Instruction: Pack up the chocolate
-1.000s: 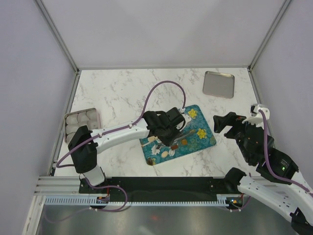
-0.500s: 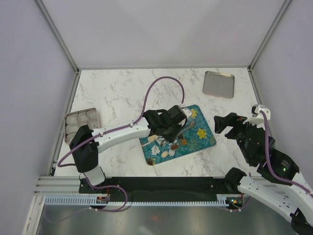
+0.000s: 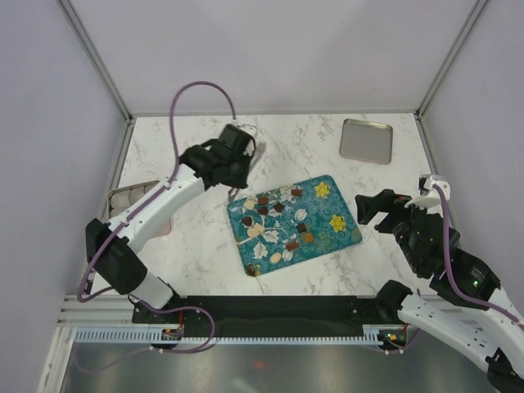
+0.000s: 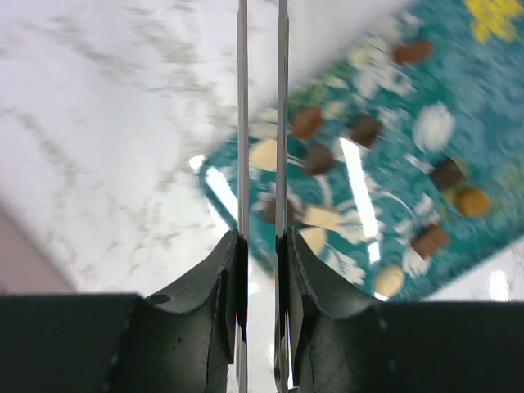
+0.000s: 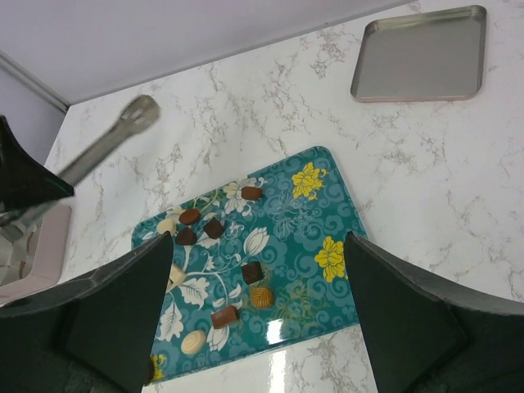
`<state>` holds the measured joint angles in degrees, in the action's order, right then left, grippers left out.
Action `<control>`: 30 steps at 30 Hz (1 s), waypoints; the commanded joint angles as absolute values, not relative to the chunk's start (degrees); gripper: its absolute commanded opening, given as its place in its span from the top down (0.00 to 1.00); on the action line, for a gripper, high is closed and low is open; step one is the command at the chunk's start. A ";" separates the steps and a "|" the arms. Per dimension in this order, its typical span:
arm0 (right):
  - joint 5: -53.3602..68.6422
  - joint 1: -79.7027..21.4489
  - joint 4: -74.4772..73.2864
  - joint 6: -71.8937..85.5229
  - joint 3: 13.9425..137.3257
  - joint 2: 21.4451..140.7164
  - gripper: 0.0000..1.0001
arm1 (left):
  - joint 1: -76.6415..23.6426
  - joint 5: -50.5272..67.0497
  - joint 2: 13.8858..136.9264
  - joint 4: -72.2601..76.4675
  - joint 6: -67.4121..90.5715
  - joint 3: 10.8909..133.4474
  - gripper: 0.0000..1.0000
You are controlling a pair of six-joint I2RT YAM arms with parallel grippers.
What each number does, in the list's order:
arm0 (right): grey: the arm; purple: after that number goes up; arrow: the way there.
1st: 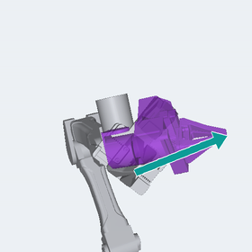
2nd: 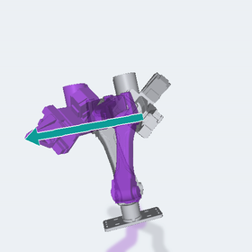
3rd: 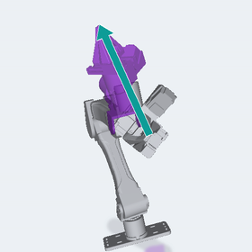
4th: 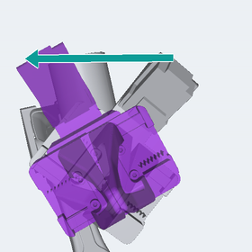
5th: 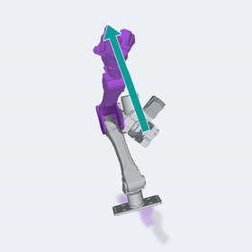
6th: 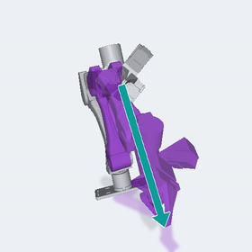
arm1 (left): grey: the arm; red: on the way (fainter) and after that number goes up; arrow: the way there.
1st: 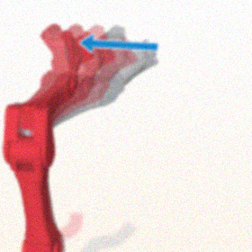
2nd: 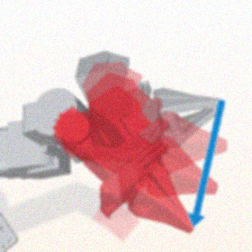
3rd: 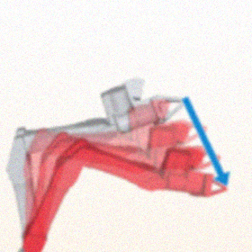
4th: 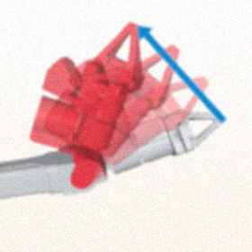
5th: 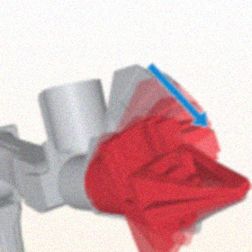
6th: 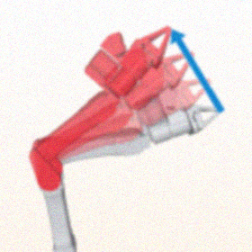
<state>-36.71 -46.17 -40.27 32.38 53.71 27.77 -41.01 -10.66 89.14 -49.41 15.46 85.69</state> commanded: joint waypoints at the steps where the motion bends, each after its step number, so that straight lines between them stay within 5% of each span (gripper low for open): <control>1: -34.28 -46.32 -38.32 32.70 52.91 28.39 0.07 | -31.58 -14.85 82.98 -53.17 18.10 85.53 0.77; 8: -27.61 -46.32 -35.86 32.34 52.64 30.49 0.06 | -8.12 -14.85 74.63 -53.17 18.11 79.81 0.77; 17: -21.19 -46.32 -36.47 28.48 60.02 38.93 0.07 | 5.60 -22.42 70.67 -53.71 18.72 67.51 0.75; 30: -14.68 -46.32 -36.30 30.85 62.05 44.21 0.07 | 9.67 -23.64 66.89 -49.92 19.07 60.12 0.77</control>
<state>-17.12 -46.17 -37.34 30.15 60.58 43.44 9.30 -20.23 68.62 -52.31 16.95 59.81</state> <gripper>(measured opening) 0.928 0.315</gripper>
